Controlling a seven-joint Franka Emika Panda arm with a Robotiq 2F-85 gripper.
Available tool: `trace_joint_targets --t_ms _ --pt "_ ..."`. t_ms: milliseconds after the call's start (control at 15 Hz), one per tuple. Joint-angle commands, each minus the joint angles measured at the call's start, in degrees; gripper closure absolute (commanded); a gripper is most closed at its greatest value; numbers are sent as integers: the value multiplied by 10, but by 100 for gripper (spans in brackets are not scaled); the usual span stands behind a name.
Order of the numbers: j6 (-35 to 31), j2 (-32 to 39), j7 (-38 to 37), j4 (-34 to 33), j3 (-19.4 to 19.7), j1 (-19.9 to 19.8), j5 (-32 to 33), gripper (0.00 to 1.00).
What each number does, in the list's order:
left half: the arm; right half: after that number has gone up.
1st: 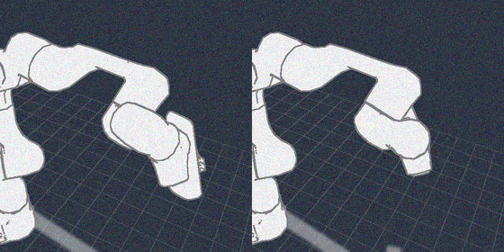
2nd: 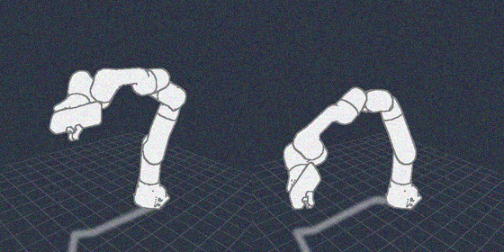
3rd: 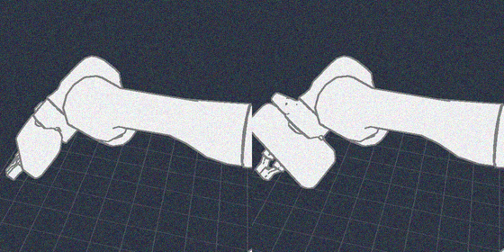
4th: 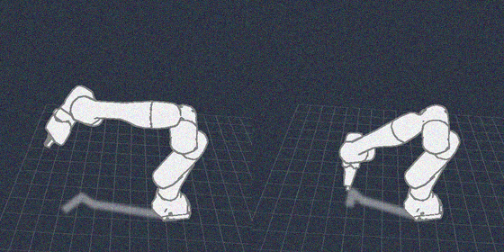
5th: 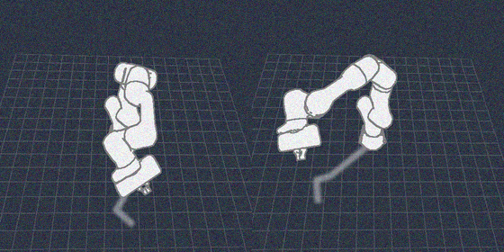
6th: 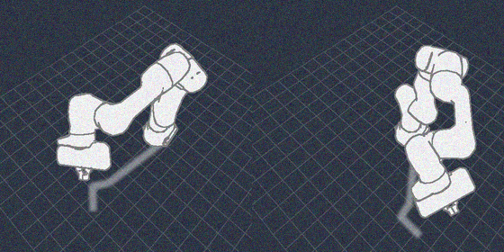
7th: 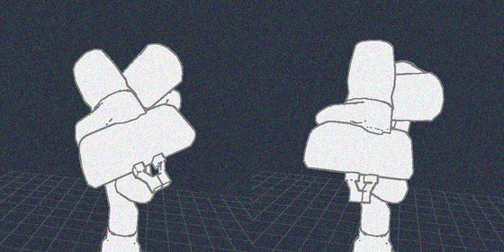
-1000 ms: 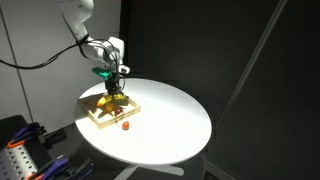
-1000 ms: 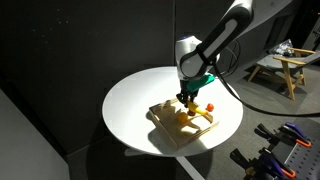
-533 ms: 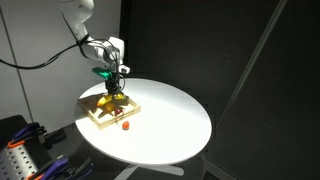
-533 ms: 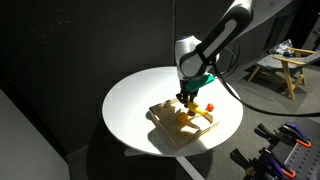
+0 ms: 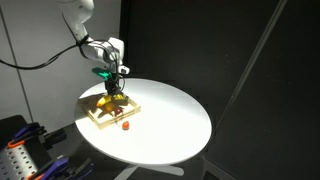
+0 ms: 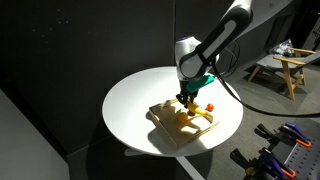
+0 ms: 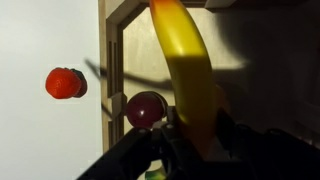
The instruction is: Pick up the banana and place it in the wooden tray
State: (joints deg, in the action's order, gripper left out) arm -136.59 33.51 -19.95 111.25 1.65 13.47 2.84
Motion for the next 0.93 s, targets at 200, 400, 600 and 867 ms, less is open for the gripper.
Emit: trace_joint_targets --t_ms 200,400,600,867 --pt "8 7 -7 -19 -8 2 3 84" --pt "11 12 -9 -30 -12 5 3 84" --pt "12 23 -13 -43 -14 13 7 84" --pt "11 39 -14 -58 -16 26 8 84"
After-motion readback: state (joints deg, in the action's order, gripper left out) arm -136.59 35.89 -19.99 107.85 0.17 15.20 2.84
